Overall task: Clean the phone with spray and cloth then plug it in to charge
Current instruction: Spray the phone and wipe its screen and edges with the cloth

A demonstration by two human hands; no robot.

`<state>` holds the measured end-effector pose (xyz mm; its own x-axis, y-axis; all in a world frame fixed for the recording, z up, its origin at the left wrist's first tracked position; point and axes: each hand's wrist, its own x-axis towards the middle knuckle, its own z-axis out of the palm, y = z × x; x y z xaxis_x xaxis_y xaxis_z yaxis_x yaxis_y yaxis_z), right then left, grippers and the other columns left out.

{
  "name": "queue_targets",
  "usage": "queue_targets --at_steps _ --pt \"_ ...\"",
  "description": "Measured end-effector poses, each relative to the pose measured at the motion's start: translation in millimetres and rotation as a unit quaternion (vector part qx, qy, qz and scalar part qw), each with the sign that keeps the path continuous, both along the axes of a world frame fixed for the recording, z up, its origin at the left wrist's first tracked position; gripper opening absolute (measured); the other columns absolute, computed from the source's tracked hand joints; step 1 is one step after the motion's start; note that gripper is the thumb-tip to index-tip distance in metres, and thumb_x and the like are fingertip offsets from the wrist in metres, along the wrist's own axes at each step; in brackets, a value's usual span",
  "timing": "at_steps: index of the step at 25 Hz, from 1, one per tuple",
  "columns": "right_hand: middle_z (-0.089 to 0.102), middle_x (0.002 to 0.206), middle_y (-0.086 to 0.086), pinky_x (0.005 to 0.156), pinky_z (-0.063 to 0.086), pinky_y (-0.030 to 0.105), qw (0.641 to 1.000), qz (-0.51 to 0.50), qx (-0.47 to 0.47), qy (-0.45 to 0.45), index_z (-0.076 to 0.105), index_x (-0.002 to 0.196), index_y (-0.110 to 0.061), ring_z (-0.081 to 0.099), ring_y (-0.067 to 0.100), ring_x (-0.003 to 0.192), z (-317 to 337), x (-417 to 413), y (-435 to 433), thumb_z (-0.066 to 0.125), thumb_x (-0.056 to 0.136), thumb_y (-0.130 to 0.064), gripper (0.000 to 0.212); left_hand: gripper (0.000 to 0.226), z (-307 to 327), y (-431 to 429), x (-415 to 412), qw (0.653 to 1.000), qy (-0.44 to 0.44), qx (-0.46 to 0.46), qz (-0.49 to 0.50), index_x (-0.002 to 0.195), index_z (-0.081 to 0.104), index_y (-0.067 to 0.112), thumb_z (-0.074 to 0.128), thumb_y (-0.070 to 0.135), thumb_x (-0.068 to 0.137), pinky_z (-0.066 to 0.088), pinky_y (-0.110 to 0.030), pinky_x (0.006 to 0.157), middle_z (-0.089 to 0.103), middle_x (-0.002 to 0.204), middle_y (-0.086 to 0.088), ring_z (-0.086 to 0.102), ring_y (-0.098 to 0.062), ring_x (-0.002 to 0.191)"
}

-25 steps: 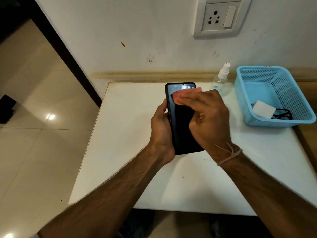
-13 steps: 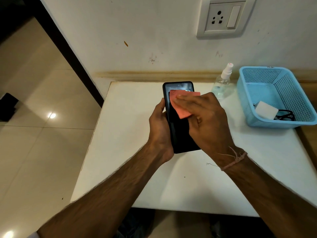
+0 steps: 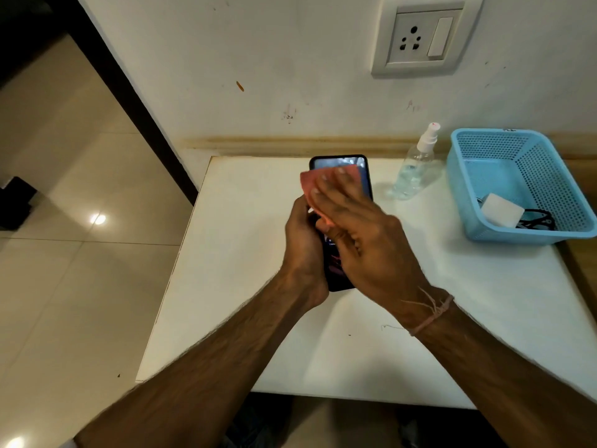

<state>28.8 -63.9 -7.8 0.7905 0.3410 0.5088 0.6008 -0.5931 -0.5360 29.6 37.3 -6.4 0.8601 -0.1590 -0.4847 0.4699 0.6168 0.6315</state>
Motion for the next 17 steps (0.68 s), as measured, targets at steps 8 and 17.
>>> queue_targets --at_steps 8,17 --pt "0.034 0.154 0.004 0.117 0.024 0.027 0.993 -0.106 -0.044 0.013 0.041 0.145 -0.011 0.023 0.021 0.146 -5.6 6.8 -17.6 0.044 0.100 -0.031 0.050 0.056 0.5 7.8 4.7 0.999 -0.014 0.030 -0.007 0.103 0.074 0.015 0.038 0.058 0.099 0.058 -0.032 0.071 0.075 0.083 -0.008 0.072 -0.024 0.070" --pt "0.042 0.149 0.004 0.117 0.030 0.037 0.999 -0.015 -0.042 -0.028 0.047 0.141 -0.009 0.029 0.018 0.144 0.2 -10.9 -11.2 0.051 0.098 -0.016 0.043 0.064 4.4 14.0 2.3 0.999 -0.012 -0.026 -0.034 0.126 0.069 0.009 0.042 0.059 0.097 0.056 -0.035 0.087 0.073 0.107 -0.012 0.070 -0.026 0.095"
